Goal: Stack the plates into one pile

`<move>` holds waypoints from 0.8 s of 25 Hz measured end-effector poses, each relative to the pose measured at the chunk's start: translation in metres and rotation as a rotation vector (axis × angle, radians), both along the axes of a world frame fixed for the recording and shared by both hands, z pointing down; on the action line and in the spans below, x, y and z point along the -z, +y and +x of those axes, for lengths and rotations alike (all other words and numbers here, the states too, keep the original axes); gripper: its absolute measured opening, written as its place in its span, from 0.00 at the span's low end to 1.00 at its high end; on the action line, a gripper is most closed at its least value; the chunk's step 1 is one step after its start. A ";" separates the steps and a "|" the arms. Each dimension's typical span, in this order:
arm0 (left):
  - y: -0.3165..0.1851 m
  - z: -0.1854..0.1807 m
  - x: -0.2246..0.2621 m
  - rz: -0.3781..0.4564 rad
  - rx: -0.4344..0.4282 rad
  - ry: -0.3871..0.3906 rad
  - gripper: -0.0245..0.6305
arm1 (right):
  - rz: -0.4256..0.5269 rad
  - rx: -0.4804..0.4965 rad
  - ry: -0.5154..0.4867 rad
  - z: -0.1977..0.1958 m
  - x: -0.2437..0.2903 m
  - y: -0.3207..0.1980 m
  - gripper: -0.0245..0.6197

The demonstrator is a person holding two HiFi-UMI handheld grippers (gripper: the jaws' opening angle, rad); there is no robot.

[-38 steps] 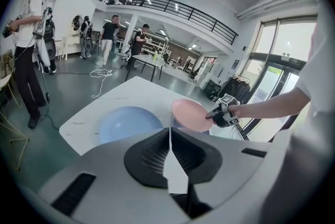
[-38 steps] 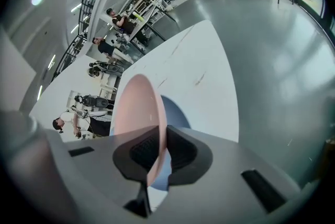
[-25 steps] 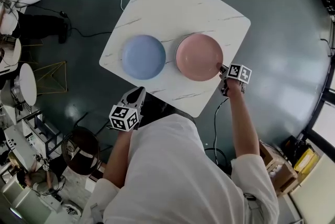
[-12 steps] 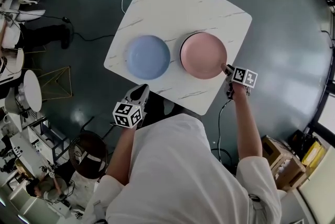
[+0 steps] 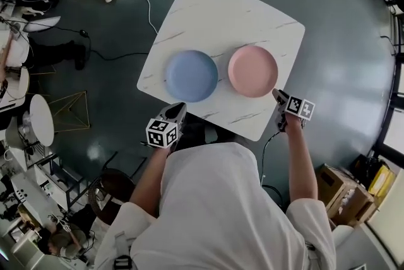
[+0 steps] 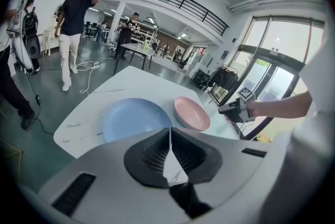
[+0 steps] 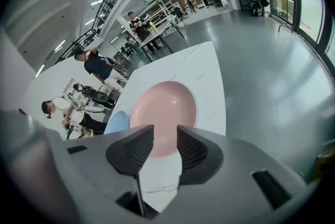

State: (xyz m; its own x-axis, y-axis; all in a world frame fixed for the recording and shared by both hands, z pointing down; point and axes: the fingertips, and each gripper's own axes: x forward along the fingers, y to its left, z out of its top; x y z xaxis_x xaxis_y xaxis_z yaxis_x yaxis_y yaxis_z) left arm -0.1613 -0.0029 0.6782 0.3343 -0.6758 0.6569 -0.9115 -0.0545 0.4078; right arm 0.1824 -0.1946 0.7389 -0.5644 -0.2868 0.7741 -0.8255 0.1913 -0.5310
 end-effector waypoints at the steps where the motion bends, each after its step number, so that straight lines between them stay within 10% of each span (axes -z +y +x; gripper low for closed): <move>1: 0.002 -0.005 -0.003 -0.004 0.000 0.001 0.07 | 0.007 0.005 -0.011 -0.005 0.003 0.005 0.27; 20: 0.011 -0.102 -0.072 -0.121 0.026 0.023 0.08 | 0.100 0.115 -0.022 -0.071 0.045 0.116 0.10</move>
State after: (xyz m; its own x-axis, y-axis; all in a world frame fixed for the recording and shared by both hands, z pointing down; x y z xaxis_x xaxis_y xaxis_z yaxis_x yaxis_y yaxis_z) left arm -0.2632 0.0078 0.7498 0.3338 -0.6004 0.7267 -0.9022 0.0200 0.4308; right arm 0.1116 -0.0783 0.6942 -0.6147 -0.2942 0.7318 -0.7833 0.3366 -0.5226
